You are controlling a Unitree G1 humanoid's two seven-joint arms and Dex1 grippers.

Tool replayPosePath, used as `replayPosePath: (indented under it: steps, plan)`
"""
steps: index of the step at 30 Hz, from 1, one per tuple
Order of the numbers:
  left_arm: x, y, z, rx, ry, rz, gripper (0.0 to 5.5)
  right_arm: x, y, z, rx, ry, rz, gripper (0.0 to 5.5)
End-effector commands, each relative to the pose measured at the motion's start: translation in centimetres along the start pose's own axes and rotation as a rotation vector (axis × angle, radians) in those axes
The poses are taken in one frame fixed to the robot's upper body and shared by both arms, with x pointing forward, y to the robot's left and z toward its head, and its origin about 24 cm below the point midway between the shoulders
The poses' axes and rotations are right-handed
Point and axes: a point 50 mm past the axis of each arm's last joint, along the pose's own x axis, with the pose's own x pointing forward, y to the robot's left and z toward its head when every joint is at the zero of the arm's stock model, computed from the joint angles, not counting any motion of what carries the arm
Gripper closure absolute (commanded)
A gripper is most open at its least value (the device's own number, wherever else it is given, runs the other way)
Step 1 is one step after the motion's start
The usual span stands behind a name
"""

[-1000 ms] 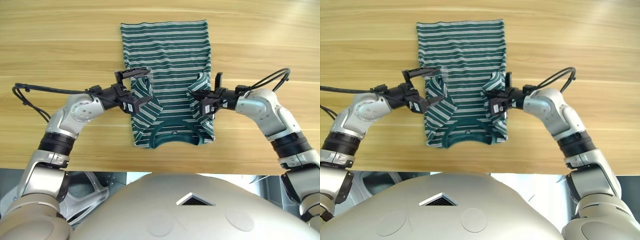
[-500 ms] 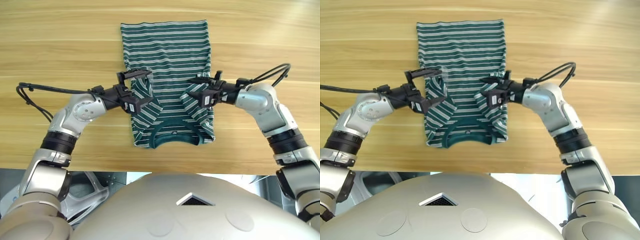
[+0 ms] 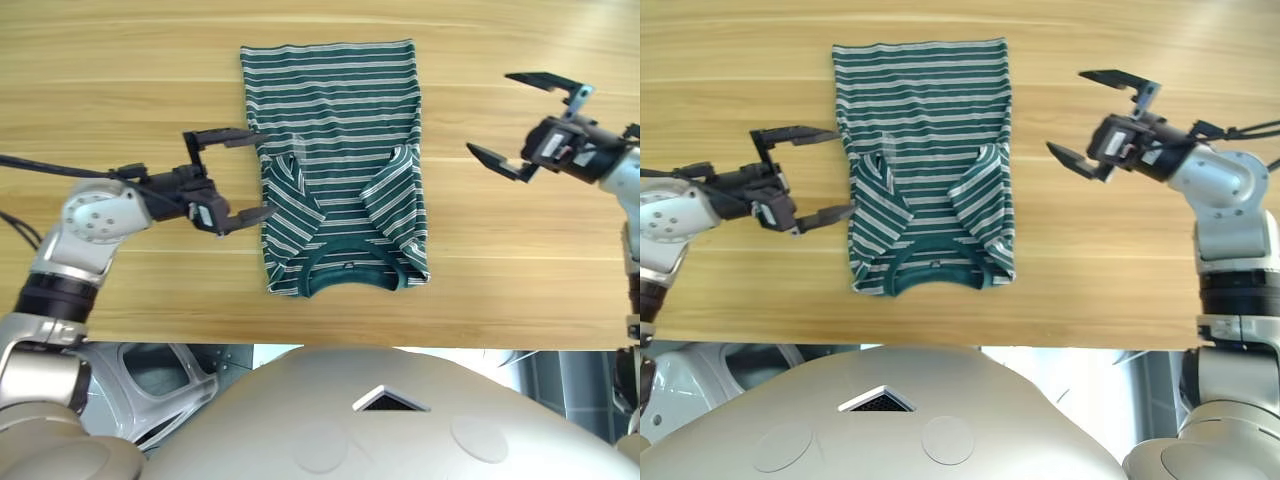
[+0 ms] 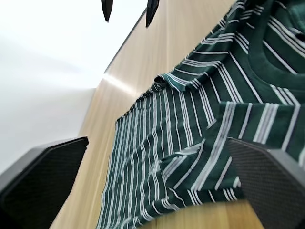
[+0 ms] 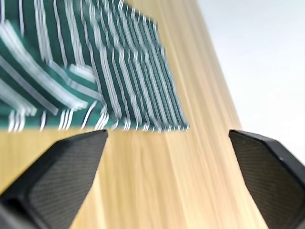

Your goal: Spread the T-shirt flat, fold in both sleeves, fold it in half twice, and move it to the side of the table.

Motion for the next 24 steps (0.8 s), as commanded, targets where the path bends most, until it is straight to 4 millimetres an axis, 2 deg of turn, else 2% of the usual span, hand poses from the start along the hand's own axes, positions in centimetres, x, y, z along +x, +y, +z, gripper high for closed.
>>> replayPosePath:
  steps: [1, 4, 7, 9, 15, 24]
  plan:
    - [-3.0, -3.1, -0.3, -0.093, 0.089, -0.179, 0.1, -3.5, 4.0, -2.0, 0.038, 0.11, 0.27, 0.17]
    - [-2.1, -5.5, -0.2, -0.11, 0.057, -0.247, 0.1, -4.2, 7.0, -2.4, 0.084, 0.109, 0.418, 0.17]
    - [-0.9, -7.7, 0.1, -0.132, 0.018, -0.319, 0.1, -4.3, 8.7, -2.1, 0.101, 0.064, 0.509, 0.17]
    - [0.0, -8.4, 0.4, -0.136, -0.012, -0.341, 0.1, -4.5, 9.7, -1.7, 0.104, 0.032, 0.561, 0.17]
    - [1.7, -9.5, 0.9, -0.141, -0.071, -0.351, 0.1, -3.5, 11.8, -0.5, 0.105, -0.066, 0.652, 0.17]
    - [2.5, -10.2, 0.0, -0.147, -0.039, -0.353, 0.1, -0.8, 12.7, 1.9, 0.027, -0.179, 0.669, 0.17]
